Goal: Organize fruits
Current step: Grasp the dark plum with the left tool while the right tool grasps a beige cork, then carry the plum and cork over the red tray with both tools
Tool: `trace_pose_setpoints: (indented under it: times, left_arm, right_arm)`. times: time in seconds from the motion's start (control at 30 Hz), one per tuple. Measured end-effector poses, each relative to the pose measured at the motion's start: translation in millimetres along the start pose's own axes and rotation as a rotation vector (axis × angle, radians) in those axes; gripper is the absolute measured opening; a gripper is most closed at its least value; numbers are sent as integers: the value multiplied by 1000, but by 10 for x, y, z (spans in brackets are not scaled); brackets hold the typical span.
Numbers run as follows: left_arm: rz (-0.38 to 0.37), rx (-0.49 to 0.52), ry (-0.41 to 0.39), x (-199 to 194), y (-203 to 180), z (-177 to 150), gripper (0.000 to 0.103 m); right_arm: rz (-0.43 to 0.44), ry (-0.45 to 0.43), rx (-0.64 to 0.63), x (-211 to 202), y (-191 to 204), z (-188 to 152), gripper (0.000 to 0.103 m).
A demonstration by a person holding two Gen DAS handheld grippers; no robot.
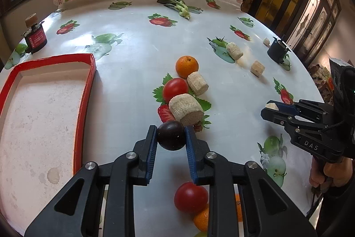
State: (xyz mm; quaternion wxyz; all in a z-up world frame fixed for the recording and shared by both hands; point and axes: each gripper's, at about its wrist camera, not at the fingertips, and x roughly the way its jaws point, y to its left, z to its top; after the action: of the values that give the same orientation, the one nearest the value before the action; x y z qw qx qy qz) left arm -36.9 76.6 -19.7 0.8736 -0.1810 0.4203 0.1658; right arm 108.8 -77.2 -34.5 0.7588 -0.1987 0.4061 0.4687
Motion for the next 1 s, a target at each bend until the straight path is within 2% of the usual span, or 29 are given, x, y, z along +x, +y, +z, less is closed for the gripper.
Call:
trace_pose_setpoints:
  times: [0.23,0.47,1.0]
  left_arm:
    - [-3,-27,-33,-220,33,-82,22]
    - [39,-64,-69,-487,142,-197,22]
    - [119,-135,-126,-945,517,-503,22]
  right_arm:
    - [25,-33,-12,-242,152,-13,24]
    - [62,-63,-38,-398,375,27,24]
    - [151,-92,-123,-474,1011,134,24]
